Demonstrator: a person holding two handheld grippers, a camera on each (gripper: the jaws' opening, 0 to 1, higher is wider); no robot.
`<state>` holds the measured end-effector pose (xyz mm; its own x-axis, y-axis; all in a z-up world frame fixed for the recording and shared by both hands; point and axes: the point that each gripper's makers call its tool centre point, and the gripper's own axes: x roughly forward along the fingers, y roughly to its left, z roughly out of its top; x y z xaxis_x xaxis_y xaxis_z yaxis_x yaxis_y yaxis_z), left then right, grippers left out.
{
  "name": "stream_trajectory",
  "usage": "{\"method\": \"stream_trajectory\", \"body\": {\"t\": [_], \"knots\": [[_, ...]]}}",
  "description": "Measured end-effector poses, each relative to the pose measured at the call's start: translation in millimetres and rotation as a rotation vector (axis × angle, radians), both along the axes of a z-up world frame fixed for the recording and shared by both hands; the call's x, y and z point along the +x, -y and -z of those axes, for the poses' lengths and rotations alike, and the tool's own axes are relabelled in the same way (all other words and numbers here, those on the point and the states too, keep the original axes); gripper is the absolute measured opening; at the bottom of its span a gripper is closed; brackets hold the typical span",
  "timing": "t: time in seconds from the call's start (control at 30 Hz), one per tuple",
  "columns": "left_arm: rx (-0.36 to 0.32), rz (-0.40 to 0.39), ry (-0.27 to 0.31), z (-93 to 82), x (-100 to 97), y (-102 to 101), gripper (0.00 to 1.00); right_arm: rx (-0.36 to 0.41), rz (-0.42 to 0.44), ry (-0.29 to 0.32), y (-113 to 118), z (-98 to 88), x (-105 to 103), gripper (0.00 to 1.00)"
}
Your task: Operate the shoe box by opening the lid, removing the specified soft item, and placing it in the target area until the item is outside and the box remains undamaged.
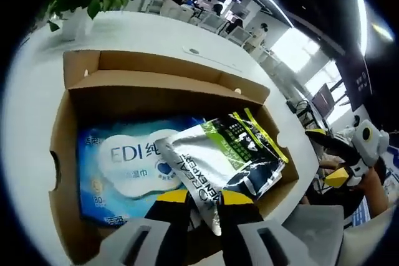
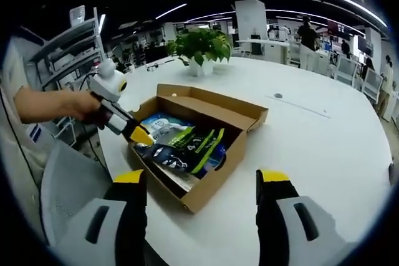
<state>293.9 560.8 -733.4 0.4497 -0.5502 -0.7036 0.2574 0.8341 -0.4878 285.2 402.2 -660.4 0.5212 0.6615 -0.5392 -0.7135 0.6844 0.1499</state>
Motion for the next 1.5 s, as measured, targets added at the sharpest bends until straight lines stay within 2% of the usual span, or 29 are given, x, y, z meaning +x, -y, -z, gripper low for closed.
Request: {"method": "stream_trajectory", "body": {"t": [0.13, 0.33, 0.67, 1.03, 1.27, 1.47, 1.5], "knots": [[-0.031, -0.039, -0.014, 0.6, 0.8, -2.9, 0.06, 0.021, -0.043, -0.010, -15.5, 0.7, 3.7, 0.62], [-0.073, -0.064, -0.017, -1.9, 1.8, -2.2, 0.00, 0.010, -0.104, -0.057, -35.8, 11.3, 6.8, 0.57], [-0.077, -0.085, 0.011, -9.7, 1.9, -10.8, 0.00, -0.012, -0.151, -0.089, -54.8, 19.0, 15.1, 0.55], [-0.076, -0.104, 0.052, -17.9, -0.6, -23.0, 0.00, -0.071, -0.181, -0.158, -69.2, 41.1, 16.8, 0.52], [-0.058, -0.096, 0.073, -21.5, 0.8, -27.7, 0.00, -0.097, -0.178, -0.193, -78.5, 53.1, 26.7, 0.53], [-0.042, -0.085, 0.083, -20.6, 1.2, -29.4, 0.00, -0.102, -0.174, -0.260, -85.0, 66.4, 30.1, 0.47], [-0.040, -0.083, 0.085, -20.8, 1.4, -29.3, 0.00, -0.120, -0.176, -0.255, -84.3, 67.2, 31.1, 0.45]]}}
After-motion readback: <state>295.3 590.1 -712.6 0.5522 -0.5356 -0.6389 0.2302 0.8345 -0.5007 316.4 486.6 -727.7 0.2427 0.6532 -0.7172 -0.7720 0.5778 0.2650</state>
